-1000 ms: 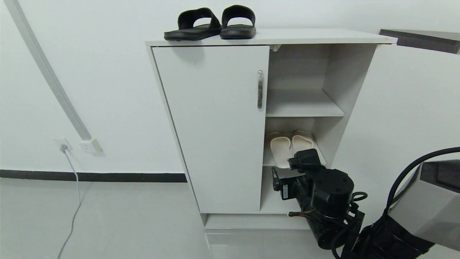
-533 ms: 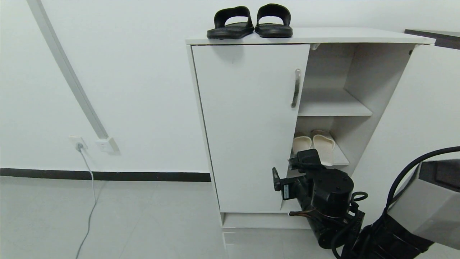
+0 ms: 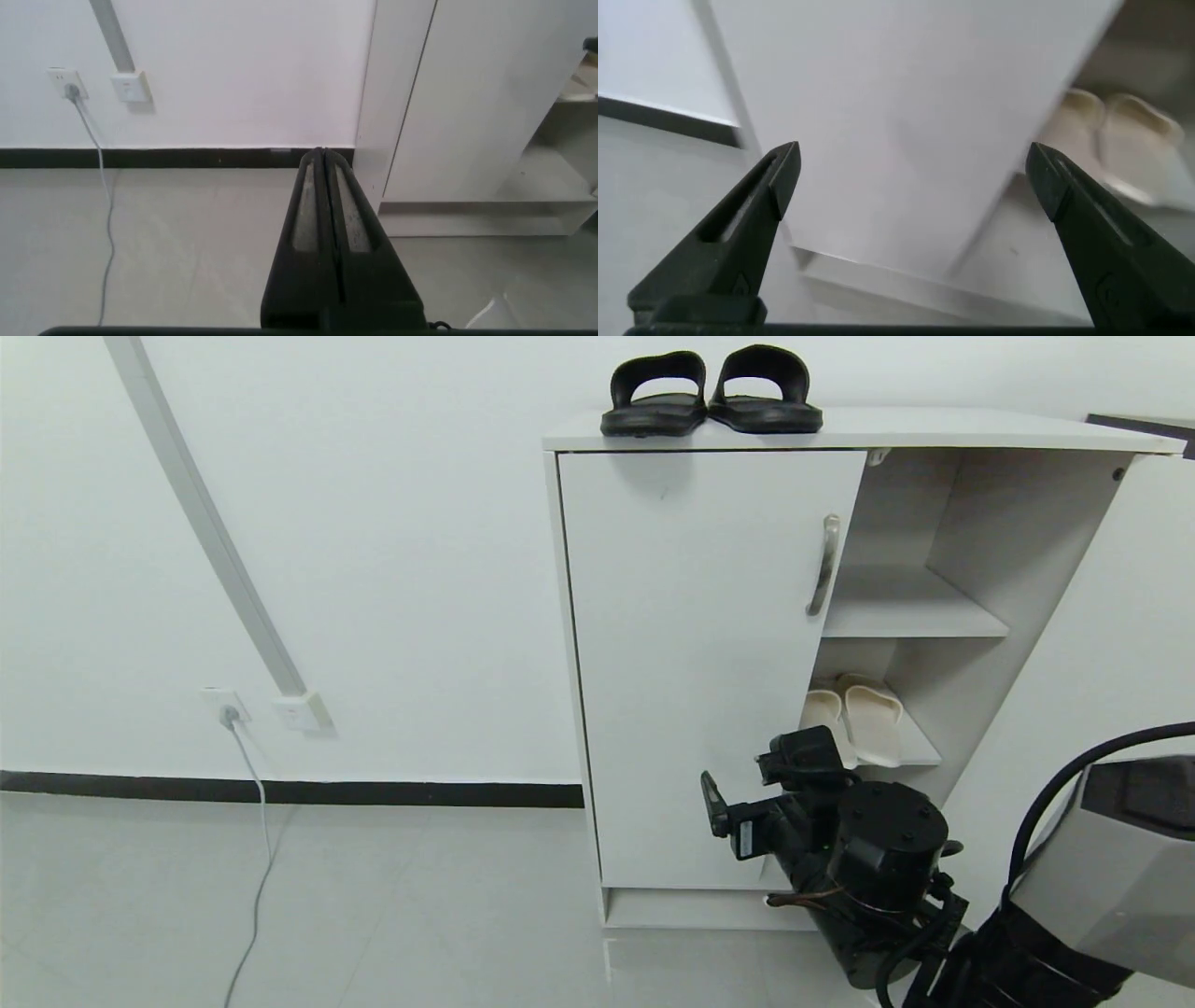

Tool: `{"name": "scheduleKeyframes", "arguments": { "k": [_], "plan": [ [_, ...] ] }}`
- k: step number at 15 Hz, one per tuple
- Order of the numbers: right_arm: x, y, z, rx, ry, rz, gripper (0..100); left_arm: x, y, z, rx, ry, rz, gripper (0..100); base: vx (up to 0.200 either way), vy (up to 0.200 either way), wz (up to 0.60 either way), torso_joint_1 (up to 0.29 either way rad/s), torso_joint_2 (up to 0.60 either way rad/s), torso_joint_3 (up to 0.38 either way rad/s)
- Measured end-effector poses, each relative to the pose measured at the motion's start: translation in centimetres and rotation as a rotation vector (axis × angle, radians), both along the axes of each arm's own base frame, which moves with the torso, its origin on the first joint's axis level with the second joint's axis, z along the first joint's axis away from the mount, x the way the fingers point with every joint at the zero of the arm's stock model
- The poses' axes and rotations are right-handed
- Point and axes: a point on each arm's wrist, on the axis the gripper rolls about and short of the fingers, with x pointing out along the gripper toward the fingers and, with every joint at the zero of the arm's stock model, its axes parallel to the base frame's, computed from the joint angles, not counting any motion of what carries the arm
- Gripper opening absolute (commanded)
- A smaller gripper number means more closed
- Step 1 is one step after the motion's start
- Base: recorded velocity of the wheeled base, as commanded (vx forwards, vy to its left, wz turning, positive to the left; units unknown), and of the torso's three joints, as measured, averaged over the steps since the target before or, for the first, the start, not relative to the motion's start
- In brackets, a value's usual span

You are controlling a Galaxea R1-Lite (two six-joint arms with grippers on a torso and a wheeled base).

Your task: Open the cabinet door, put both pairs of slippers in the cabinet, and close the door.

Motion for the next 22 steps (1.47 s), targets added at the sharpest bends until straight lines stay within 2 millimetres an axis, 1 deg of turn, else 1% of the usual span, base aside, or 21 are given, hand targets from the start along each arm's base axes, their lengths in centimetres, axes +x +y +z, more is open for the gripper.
{"name": "scheduleKeyframes", "arguments": {
  "k": [3,10,13,16,22],
  "plan": [
    [0.08,-0.31,-0.17,-0.008,0.007,-0.008,100,0.00,0.00,0.00,0.000,0.000,0.000,0,0.000,0.000,0.00,0.000,0.00,0.000],
    [0.10,-0.30,-0.23,-0.009,0.006,-0.010,100,0.00,0.00,-0.01,0.000,0.001,0.001,0,0.000,0.000,0.00,-0.001,-0.02,-0.024],
    [0.13,-0.33,-0.32,-0.011,0.007,-0.012,100,0.00,0.01,-0.03,0.000,0.002,0.001,0,0.000,0.000,0.00,0.009,-0.20,-0.338],
    [0.16,-0.30,-0.36,-0.009,0.006,-0.012,100,0.00,0.01,0.02,0.000,-0.001,0.001,0,0.000,0.000,0.00,0.038,-0.52,-0.377],
    [0.45,-0.61,-0.35,-0.009,0.005,-0.024,100,0.00,0.00,0.00,0.000,0.000,0.001,0,0.000,0.000,0.00,0.111,-0.46,-0.349]
  ]
}}
